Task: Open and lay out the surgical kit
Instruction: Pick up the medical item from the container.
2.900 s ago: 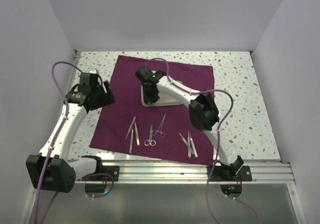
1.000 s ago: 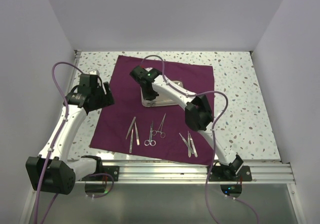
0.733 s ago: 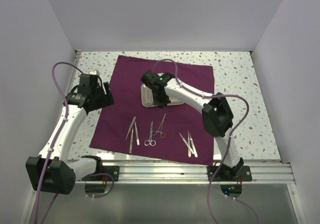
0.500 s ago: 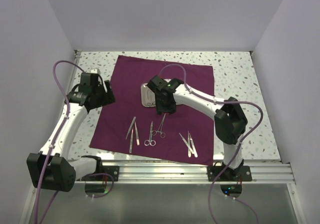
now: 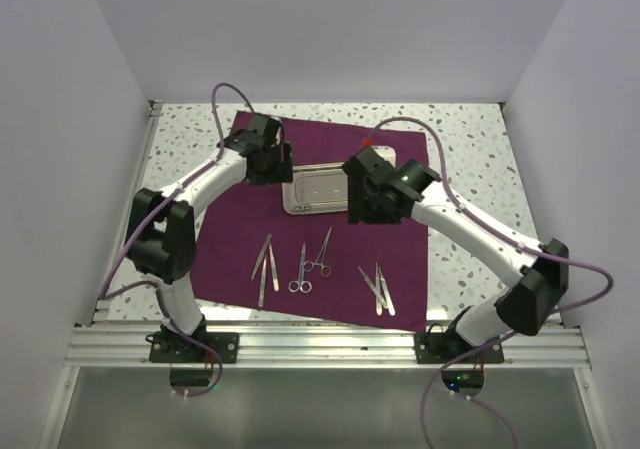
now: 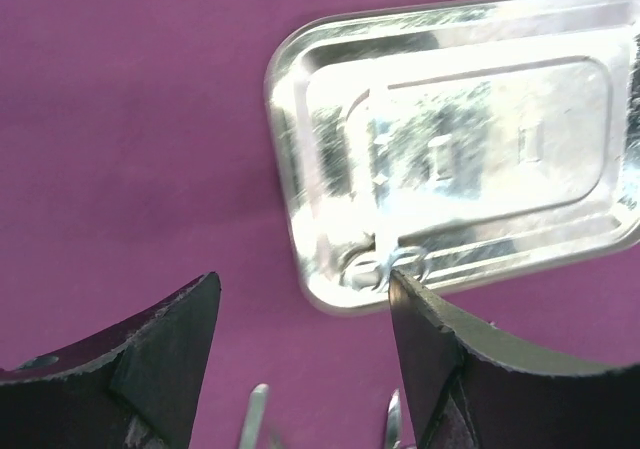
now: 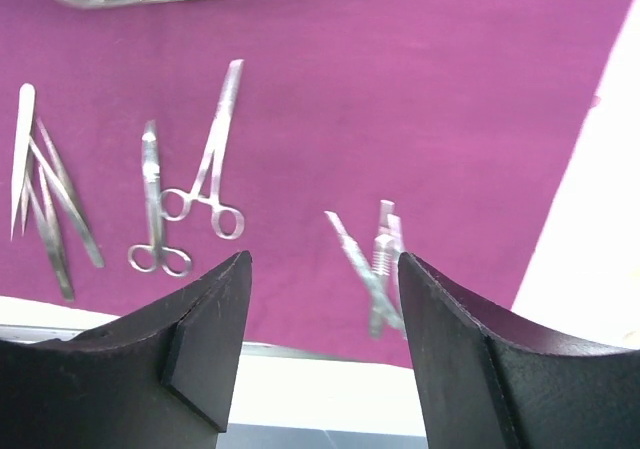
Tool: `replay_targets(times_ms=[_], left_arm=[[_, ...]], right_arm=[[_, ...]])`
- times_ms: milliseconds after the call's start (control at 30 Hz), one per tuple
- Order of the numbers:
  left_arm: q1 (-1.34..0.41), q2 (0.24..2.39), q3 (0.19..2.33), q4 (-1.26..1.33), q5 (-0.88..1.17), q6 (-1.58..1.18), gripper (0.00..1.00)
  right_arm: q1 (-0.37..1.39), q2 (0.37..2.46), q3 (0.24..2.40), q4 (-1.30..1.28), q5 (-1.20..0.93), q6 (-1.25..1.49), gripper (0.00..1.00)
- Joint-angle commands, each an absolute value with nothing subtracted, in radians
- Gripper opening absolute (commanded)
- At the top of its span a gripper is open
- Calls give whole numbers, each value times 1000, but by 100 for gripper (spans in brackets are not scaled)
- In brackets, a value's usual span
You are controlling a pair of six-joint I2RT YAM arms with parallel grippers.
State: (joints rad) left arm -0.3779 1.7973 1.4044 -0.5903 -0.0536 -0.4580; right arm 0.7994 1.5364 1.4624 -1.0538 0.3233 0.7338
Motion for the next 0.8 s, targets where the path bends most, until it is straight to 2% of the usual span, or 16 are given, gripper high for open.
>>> replay_targets(times_ms=[0, 233, 600, 633, 733, 767], left_arm=[[-420, 1896, 1511, -564, -84, -471, 72], [-520, 2035, 1569, -557, -129, -498, 70], [-578, 2155, 1578, -572, -216, -563, 63], [-578, 2161, 1578, -577, -221, -568, 62], [-578, 2181, 1575, -597, -225, -581, 47], [-578, 2183, 1566, -598, -224, -590, 39]], right_arm=[[746, 1407, 1417, -1149, 400, 741, 64], [641, 1252, 1324, -1210, 411, 724, 64], [600, 1216, 1324, -1236, 411, 672, 64], [597, 1218, 1330, -1233, 410, 666, 64], [591, 1233, 1350, -1235, 410, 641, 64], [588, 1241, 1354, -1233, 408, 634, 64]])
